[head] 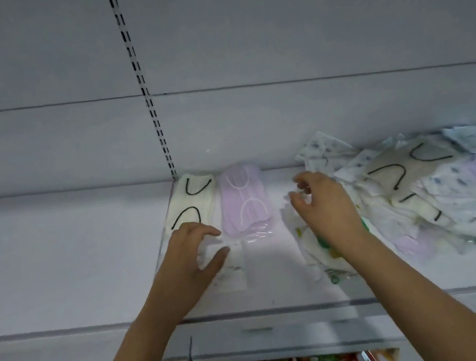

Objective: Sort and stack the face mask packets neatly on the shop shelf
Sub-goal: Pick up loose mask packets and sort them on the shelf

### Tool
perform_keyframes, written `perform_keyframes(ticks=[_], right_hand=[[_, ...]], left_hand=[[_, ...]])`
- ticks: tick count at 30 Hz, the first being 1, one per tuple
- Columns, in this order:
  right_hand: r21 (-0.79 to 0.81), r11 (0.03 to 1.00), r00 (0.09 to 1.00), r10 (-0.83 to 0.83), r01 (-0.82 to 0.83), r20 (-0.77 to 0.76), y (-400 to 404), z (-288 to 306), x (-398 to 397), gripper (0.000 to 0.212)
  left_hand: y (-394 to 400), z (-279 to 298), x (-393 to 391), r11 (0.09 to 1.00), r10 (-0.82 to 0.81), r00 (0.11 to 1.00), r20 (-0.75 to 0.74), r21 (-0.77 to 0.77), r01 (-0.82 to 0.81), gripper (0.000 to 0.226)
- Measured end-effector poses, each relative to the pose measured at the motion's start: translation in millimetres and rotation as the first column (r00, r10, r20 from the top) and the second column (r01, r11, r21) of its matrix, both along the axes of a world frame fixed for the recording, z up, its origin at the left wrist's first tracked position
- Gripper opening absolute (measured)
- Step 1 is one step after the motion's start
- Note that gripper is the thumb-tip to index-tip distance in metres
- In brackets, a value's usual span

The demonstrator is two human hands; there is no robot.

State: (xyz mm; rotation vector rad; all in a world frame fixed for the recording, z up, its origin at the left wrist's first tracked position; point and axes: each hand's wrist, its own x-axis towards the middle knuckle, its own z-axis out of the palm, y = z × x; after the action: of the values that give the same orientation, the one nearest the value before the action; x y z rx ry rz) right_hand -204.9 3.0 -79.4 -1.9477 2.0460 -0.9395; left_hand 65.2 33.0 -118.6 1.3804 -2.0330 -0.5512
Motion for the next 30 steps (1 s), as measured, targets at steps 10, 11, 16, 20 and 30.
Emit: perform_keyframes(ticks=[10, 11, 16, 20, 30], right_hand=[[0.344, 0.884, 0.856, -0.111, 0.317, -0.504, -16.2, -30.1, -146.4, 0.07], [0.349, 0.888, 0.867, -0.101, 0.299, -0.487, -14.3, -32.0, -150.2, 0.071], [0.463, 0.869, 0.956, -0.036, 0.174, -0.293, -35.2, -20.4, -165.6, 0.09], [0.143, 0.986, 0.997, -0.08, 0.08, -0.007, -77.1, 8.7, -182.9, 0.07], [0.121, 0.993, 0.841, 0.052, 0.016, -0.539, -152.0, -3.5, -151.4, 0.007]], left_hand=[[-83.8, 28.9, -183.7, 0.914, 0.157, 0.961, -0.228, 0.403, -0.053, 0.042], [-94.0, 26.9, -200.0, 0.896, 0.187, 0.963, -0.192, 0.436, -0.087, 0.049], [-134.5, 20.1, -261.5, 0.821, 0.304, 0.943, -0.137, 0.539, -0.186, 0.064], [-149.7, 13.3, -279.2, 0.81, 0.364, 0.921, -0.139, 0.534, -0.24, 0.043], [-143.2, -2.9, -274.3, 0.789, 0.477, 0.879, 0.01, 0.436, -0.433, 0.031]])
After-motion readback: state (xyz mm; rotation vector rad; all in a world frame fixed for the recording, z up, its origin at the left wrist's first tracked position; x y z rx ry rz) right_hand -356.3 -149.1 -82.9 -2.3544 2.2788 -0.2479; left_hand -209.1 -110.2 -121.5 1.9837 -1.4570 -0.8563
